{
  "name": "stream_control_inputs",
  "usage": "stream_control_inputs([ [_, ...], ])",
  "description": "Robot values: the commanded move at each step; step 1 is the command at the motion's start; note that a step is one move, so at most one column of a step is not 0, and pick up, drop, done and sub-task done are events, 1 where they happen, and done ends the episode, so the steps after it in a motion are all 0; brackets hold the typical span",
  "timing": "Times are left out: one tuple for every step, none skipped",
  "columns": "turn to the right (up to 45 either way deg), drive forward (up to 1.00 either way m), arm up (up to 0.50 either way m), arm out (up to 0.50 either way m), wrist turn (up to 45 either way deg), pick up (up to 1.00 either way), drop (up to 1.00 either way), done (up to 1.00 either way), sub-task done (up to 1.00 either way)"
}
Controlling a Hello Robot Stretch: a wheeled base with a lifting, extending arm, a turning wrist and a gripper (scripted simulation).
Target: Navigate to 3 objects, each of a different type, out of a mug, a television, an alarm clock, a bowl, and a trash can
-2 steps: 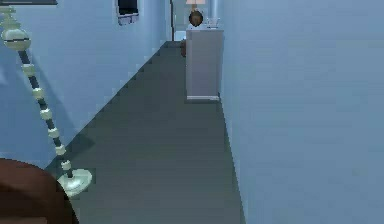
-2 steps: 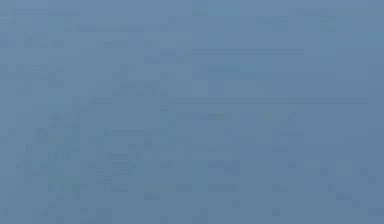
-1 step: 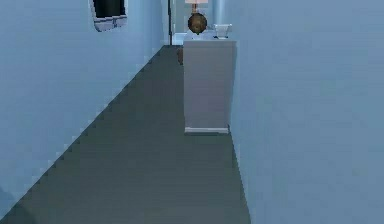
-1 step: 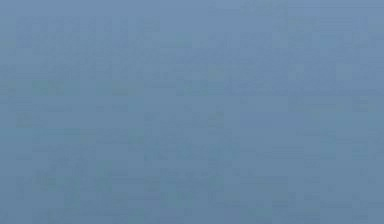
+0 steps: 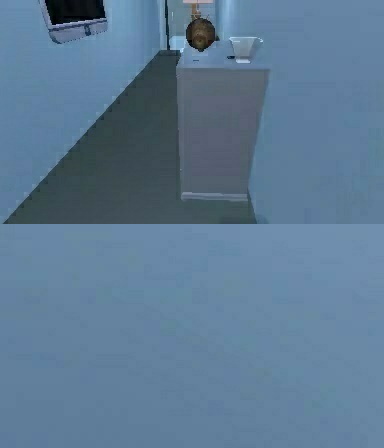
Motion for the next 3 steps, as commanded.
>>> stream_control_inputs([
  [6.0, 0.00, 0.00, 0.00, 0.0, 0.00, 0.00, 0.00, 0.00],
  [0.0, 0.55, 0.00, 0.00, 0.0, 0.00, 0.00, 0.00, 0.00],
  [12.0, 0.00, 0.00, 0.00, 0.0, 0.00, 0.00, 0.00, 0.00],
])
